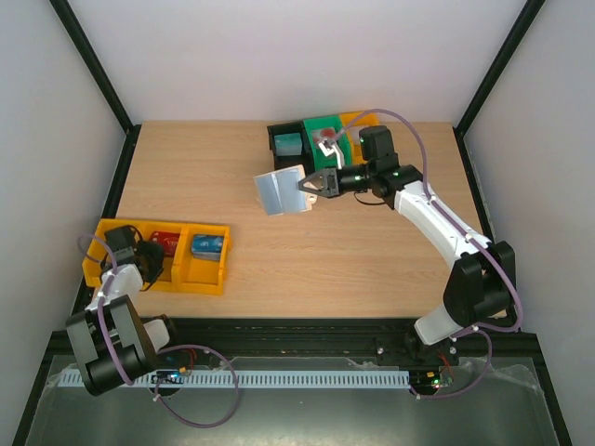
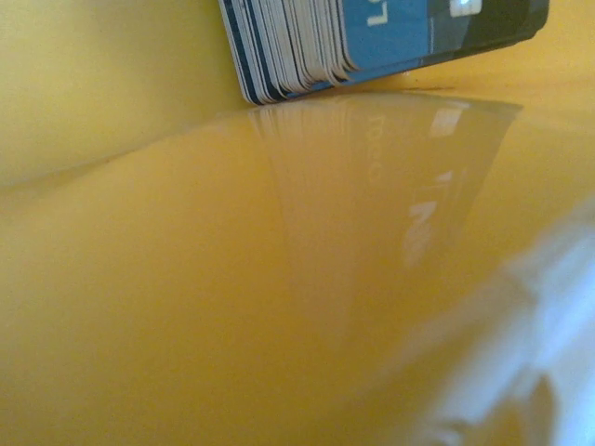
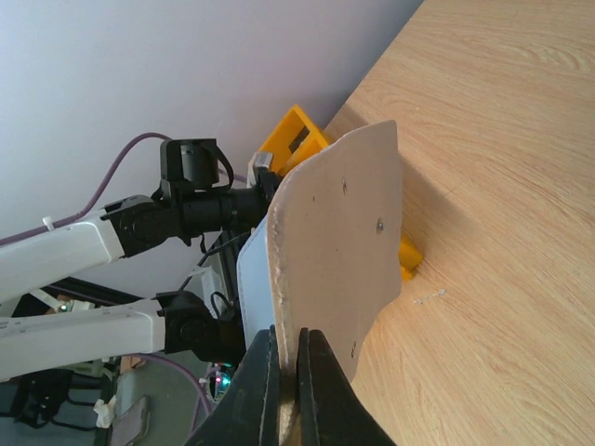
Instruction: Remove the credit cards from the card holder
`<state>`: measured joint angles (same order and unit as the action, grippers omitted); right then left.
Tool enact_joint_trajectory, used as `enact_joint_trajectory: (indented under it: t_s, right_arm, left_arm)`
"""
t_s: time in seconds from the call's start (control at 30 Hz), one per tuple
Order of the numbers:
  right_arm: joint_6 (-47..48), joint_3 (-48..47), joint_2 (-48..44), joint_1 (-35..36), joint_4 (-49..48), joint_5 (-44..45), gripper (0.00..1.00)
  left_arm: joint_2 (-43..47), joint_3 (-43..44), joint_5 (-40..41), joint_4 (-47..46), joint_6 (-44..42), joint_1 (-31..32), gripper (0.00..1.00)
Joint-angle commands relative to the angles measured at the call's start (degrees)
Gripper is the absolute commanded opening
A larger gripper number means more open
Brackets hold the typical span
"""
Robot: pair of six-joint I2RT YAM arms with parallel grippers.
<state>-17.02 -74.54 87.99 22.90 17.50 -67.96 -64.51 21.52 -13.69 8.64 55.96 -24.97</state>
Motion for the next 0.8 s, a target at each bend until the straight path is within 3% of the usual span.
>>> enact_joint_trajectory:
  t_s: [0.0, 0.27, 0.4, 0.77]
  right_arm:
    - [-0.52, 1.22, -1.26, 0.04, -0.23, -0.38, 0.02]
    - [-1.77, 0.71, -2.04, 0.04, -1.05, 0.06, 0.02]
    - [-2.01, 1.04, -2.86, 0.04, -0.76, 0.85, 0.02]
    - [-2.59, 0.07, -1.89, 0.04, 6.61, 13.43, 0.02]
  left_arm:
    - [-1.0, -0.99, -1.36, -5.46, 1.85, 1.06, 0.17]
    - [-0.68, -1.58, -1.12, -11.52, 3.82, 1.5, 0.23]
    - [0.06, -1.51, -0.41, -9.12, 2.49, 1.77, 0.23]
    - [4.69, 8.36, 2.5, 21.4, -3.88, 1.7, 0.25]
